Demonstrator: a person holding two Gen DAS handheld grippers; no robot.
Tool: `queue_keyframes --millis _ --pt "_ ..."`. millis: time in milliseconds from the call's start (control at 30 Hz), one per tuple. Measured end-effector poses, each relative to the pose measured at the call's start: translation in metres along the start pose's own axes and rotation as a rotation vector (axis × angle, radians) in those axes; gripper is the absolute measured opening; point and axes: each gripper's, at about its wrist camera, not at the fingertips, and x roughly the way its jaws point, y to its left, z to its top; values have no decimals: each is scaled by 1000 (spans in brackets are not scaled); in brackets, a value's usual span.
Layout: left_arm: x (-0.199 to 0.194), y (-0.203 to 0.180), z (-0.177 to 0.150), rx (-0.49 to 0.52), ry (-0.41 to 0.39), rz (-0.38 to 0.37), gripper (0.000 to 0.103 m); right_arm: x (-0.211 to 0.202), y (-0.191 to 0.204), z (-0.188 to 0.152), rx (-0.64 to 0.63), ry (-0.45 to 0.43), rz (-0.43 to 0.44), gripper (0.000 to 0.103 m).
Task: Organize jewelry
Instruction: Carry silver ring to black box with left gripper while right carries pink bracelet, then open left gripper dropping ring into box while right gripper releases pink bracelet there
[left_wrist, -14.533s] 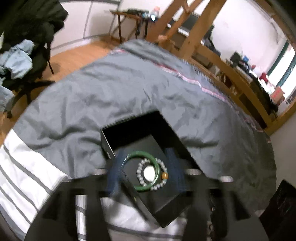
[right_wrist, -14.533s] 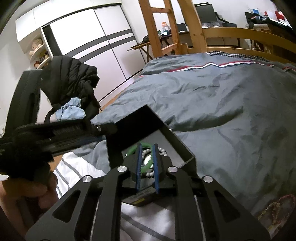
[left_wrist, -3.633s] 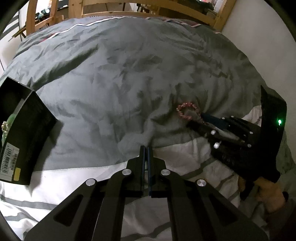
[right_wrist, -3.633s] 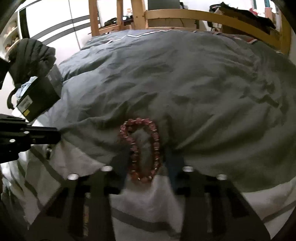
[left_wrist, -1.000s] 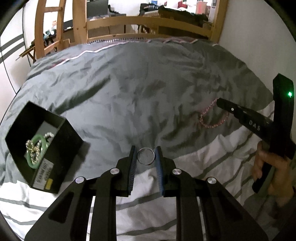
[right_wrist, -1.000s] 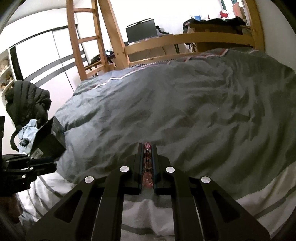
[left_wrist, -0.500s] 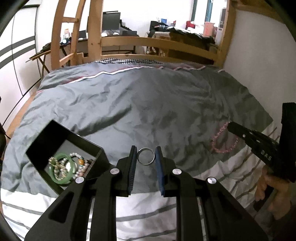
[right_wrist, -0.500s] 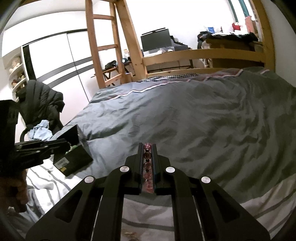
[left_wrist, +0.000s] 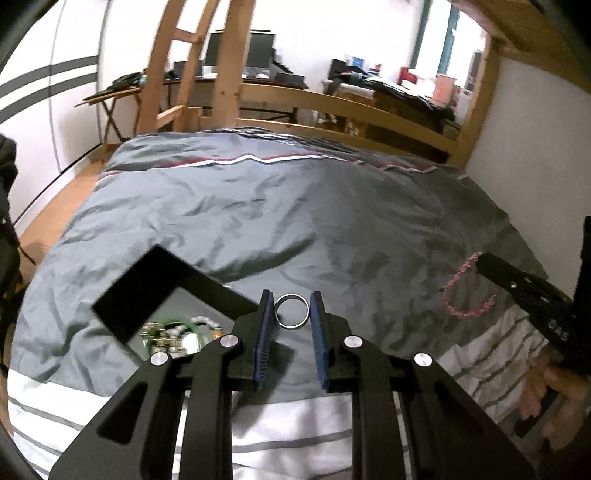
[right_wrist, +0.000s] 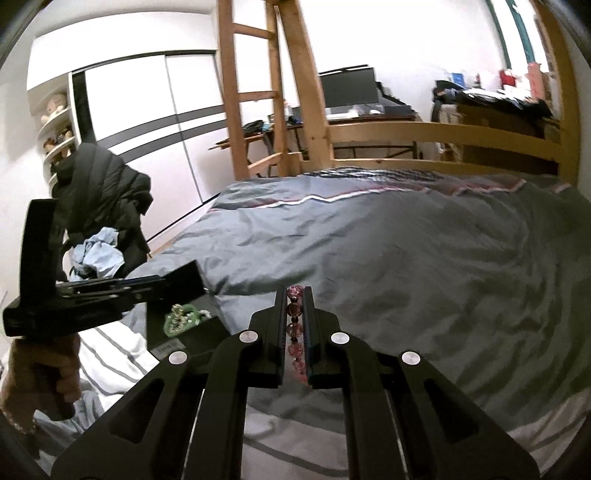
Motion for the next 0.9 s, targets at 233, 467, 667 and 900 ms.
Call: queue_keyframes --millis 233,467,667,900 --pt "0 41 1 -97 5 10 19 18 51 20 -67 5 55 8" --pt "-5 69 -1 -142 -6 45 19 38 93 28 -109 20 99 8" --pt "1 99 -7 -221 -4 16 19 61 121 24 -129 44 139 8" --pt "26 114 -13 -300 37 -52 19 93 145 8 -115 89 176 8"
